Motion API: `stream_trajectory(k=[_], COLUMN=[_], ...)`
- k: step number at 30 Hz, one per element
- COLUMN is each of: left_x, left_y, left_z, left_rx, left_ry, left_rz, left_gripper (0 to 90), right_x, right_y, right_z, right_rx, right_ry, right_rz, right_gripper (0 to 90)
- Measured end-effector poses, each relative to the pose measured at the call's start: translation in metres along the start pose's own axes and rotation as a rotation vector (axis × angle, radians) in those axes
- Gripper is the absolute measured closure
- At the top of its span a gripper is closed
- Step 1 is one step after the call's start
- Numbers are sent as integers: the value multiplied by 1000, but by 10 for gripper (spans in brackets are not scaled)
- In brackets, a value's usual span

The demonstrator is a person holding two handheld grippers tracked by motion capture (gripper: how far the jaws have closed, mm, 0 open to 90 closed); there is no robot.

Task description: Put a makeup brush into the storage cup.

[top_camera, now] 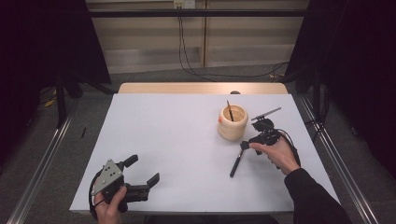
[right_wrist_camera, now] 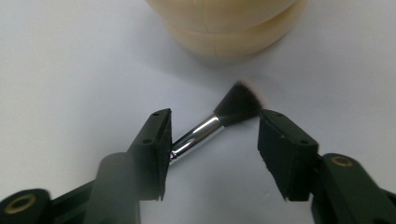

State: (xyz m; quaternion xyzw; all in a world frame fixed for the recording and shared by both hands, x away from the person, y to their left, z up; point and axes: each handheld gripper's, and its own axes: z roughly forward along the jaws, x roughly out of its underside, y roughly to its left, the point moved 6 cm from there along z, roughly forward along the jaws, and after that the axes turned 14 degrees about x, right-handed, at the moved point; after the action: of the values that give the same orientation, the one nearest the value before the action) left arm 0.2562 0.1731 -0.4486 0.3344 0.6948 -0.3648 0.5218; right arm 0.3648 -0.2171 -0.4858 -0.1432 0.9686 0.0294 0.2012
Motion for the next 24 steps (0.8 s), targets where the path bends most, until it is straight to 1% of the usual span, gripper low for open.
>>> stream_trajectory(k=[1, 2, 4, 5, 7, 10, 12, 14, 17, 18, 19, 20, 22, 23, 24], left_x=[0, 0, 0, 0, 1, 0, 0, 0, 0, 0, 0, 0, 0, 0, 0], left_y=[0, 0, 0, 0, 0, -1, 0, 0, -1, -1, -1, -1, 0, 0, 0], left_z=[0, 0, 0, 0, 0, 0, 0, 0, 0, 0, 0, 0, 0, 0, 0], left_rx=[0, 0, -2, -2, 2, 2, 0, 0, 3, 4, 3, 4, 3, 3, 3], left_ry=[1, 1, 1, 0, 8, 4, 4, 3, 3, 4, 5, 5, 5, 4, 4], left_rz=[1, 0, -4, -5, 0, 1, 3, 1, 0, 0, 1, 1, 0, 0, -1], left_gripper=[13, 13, 13, 13, 13, 16, 16, 16, 16, 16, 16, 16, 16, 16, 16], right_x=[0, -1, -2, -2, -3, -2, -3, -3, -4, -4, -4, -4, -5, -5, -5], right_y=[0, 0, 0, 0, 0, 3, 4, 5, 5, 4, 4, 3, 1, 1, 1], right_z=[0, 0, 1, 2, 5, 8, 10, 11, 12, 14, 14, 15, 15, 14, 14], right_rx=[8, 2, 15, 11, 21, 25, 20, 20, 27, 27, 34, 26, 30, 28, 30], right_ry=[24, 31, 49, 65, 81, 124, 125, 138, 162, 157, 167, 158, 152, 159, 158], right_rz=[3, 8, 19, 25, 21, 25, 29, 34, 57, 56, 62, 67, 75, 86, 84], right_gripper=[444, 441, 431, 430, 419, 439, 460, 481, 507, 514, 517, 517, 521, 520, 520])
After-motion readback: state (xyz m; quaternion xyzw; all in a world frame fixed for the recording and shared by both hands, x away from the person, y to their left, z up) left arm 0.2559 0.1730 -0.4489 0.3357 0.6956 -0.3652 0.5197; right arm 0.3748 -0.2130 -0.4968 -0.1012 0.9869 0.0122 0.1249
